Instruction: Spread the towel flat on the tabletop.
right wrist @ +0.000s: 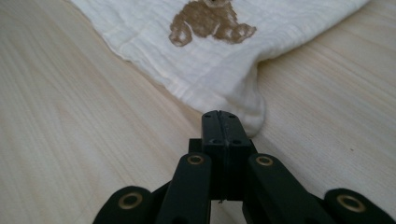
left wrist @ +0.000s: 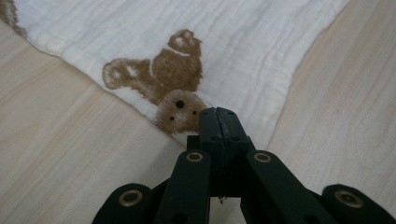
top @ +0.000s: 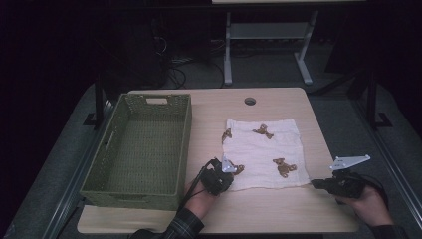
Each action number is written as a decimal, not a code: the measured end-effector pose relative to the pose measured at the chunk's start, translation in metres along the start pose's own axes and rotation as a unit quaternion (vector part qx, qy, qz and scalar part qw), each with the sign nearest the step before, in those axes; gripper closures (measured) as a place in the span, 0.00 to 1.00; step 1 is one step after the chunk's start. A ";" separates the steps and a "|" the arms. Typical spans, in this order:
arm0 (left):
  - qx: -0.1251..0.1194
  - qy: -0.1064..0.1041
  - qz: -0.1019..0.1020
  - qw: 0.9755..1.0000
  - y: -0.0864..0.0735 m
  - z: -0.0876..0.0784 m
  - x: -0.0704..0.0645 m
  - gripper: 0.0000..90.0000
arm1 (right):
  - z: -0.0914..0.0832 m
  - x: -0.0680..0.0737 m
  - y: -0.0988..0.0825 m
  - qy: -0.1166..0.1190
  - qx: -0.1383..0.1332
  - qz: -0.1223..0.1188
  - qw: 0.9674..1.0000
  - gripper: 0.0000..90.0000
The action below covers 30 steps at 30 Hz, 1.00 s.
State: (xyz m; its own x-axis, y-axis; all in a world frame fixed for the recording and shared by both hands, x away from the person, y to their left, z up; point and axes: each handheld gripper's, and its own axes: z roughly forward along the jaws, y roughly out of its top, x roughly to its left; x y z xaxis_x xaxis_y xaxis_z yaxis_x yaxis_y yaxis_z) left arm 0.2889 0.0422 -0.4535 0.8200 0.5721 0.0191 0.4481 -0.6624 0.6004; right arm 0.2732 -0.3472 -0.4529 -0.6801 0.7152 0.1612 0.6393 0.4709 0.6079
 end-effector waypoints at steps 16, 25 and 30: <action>0.001 -0.009 -0.010 1.000 0.000 0.005 0.004 0.99 | 0.022 -0.010 0.012 -0.020 -0.005 -0.007 1.000 1.00; 0.012 -0.012 -0.009 1.000 -0.007 -0.003 -0.004 0.99 | 0.008 0.004 -0.007 -0.019 0.007 -0.009 1.000 1.00; 0.012 -0.024 -0.011 1.000 -0.014 -0.009 -0.010 0.99 | 0.001 0.012 -0.018 -0.008 0.008 -0.011 1.000 1.00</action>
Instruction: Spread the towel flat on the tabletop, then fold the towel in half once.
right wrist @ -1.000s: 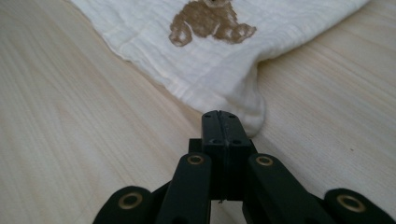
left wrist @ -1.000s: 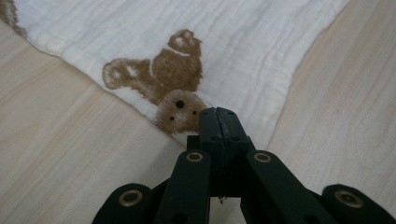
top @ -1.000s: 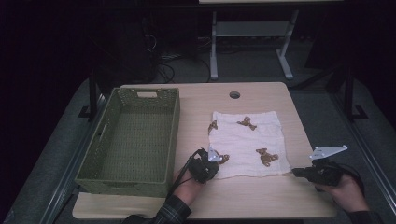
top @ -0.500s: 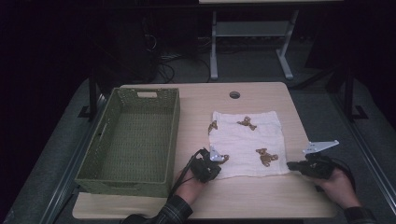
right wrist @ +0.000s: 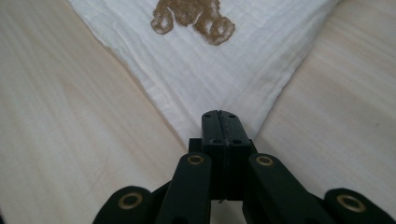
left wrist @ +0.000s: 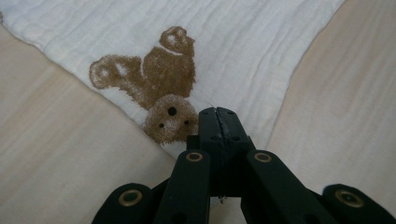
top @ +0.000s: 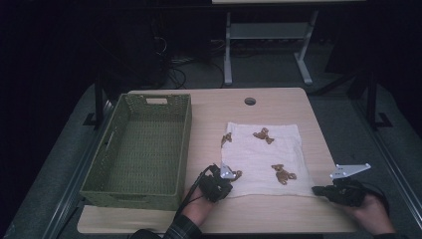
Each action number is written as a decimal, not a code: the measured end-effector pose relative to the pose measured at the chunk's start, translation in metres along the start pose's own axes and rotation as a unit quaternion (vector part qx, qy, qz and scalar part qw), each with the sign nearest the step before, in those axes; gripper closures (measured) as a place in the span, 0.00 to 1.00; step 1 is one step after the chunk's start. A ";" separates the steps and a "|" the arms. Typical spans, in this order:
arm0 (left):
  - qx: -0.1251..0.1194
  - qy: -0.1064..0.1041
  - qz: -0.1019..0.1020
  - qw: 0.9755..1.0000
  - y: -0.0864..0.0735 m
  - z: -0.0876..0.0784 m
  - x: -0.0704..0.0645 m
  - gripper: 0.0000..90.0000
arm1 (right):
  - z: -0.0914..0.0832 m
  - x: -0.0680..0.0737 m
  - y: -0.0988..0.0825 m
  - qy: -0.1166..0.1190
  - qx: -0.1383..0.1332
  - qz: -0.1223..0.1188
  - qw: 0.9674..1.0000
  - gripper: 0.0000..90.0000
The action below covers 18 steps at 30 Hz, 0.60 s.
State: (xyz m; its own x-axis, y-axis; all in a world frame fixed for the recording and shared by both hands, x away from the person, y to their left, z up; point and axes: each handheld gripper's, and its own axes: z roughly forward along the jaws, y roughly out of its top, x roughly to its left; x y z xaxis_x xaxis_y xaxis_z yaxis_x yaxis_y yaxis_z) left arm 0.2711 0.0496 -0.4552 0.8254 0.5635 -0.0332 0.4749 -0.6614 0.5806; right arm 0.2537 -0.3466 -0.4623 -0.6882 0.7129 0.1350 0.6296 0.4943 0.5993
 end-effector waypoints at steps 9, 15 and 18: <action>-0.005 -0.010 -0.004 1.000 0.002 0.001 0.000 0.88 | -0.006 0.002 -0.002 0.002 -0.011 -0.004 1.000 0.92; -0.017 0.002 -0.012 1.000 0.015 0.003 0.015 0.74 | -0.003 -0.009 0.016 -0.008 -0.031 -0.002 0.999 0.83; -0.034 0.007 -0.022 0.999 0.022 0.001 0.025 0.69 | 0.000 -0.015 0.024 -0.010 -0.040 -0.005 0.999 0.80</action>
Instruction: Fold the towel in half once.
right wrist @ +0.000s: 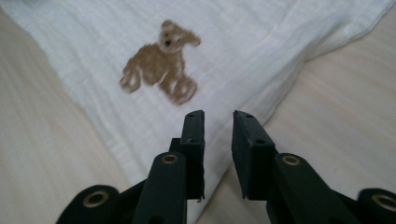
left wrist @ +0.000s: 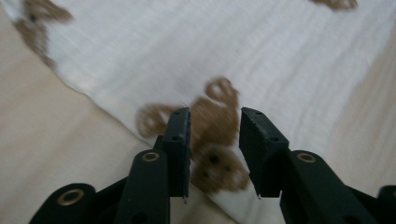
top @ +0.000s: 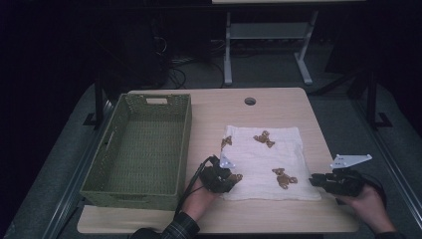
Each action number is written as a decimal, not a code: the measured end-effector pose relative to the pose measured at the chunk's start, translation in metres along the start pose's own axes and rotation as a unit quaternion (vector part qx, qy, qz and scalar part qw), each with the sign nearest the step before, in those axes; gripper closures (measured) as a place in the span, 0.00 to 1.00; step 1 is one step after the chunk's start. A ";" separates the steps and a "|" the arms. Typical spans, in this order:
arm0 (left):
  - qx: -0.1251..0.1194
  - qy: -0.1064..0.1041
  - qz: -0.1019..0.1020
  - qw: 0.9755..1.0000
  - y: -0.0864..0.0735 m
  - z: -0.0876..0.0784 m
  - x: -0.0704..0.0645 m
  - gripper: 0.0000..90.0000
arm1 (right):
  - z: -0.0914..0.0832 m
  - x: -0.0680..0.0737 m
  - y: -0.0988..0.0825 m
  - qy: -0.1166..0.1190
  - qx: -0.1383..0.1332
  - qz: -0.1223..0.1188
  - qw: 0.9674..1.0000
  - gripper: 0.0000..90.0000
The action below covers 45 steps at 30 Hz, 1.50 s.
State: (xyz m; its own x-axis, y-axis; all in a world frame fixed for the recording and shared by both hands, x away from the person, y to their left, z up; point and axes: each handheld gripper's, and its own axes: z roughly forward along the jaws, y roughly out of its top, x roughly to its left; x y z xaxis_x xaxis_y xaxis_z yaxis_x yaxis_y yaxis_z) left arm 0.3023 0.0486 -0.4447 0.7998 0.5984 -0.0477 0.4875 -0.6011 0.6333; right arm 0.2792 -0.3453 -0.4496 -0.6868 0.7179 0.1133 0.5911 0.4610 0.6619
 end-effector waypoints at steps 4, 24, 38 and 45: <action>-0.019 0.008 -0.020 1.000 0.007 -0.001 0.013 0.66 | 0.007 -0.012 0.012 0.002 -0.007 0.000 1.000 0.76; -0.072 0.079 -0.078 0.991 0.057 0.028 0.079 0.71 | 0.036 -0.061 0.068 -0.006 -0.029 -0.011 1.000 0.69; -0.042 0.117 -0.100 0.987 0.085 0.072 0.133 0.71 | 0.057 -0.085 0.102 -0.019 -0.039 -0.019 0.999 0.68; -0.024 0.133 -0.104 0.985 0.084 0.089 0.141 0.70 | 0.070 -0.096 0.110 -0.033 -0.040 -0.009 0.999 0.67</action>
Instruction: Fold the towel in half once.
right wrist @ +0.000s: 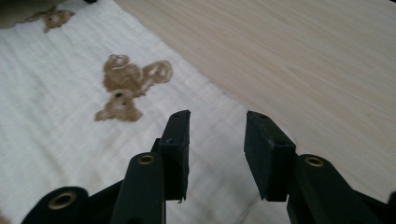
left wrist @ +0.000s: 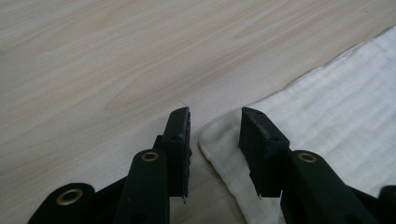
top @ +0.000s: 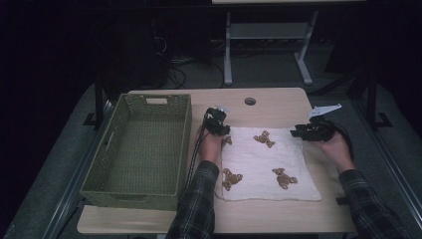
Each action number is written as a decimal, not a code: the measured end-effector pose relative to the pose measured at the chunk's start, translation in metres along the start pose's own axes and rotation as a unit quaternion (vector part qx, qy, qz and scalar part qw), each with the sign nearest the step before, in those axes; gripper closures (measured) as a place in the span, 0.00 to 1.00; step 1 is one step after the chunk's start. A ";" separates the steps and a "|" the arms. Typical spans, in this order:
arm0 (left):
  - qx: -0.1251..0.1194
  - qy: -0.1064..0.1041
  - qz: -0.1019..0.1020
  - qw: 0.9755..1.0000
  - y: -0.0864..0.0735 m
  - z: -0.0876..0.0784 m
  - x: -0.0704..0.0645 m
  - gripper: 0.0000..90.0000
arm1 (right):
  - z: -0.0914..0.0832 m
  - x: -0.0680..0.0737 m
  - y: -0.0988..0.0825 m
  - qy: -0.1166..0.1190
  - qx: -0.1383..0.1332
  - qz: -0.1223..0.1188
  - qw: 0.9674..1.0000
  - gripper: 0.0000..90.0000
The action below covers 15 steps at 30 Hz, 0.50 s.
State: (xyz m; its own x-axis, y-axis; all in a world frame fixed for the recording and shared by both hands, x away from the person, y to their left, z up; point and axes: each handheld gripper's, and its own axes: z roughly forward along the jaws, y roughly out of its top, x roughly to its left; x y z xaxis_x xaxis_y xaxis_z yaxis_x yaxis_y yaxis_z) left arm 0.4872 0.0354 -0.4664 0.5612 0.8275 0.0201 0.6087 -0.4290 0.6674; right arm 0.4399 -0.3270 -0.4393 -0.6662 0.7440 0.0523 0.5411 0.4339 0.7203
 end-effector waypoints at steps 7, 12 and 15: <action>-0.003 -0.009 -0.008 1.000 -0.002 -0.001 0.003 0.71 | 0.009 -0.026 -0.002 -0.022 -0.007 0.027 0.999 0.68; -0.001 -0.017 0.001 1.000 -0.001 0.000 0.003 0.77 | 0.021 -0.041 -0.009 -0.030 0.010 0.053 0.998 0.68; 0.002 -0.022 0.004 1.000 0.000 0.000 0.003 0.80 | 0.028 -0.042 -0.011 -0.034 0.013 0.051 0.998 0.68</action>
State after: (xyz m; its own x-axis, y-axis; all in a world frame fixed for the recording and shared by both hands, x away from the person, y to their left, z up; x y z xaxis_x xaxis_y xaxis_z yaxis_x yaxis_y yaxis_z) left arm 0.4885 0.0379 -0.4665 0.5891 0.8080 -0.0072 0.6064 -0.4362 0.6648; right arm 0.4766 -0.3490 -0.4685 -0.5712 0.8173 0.0759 0.6175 0.3669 0.6957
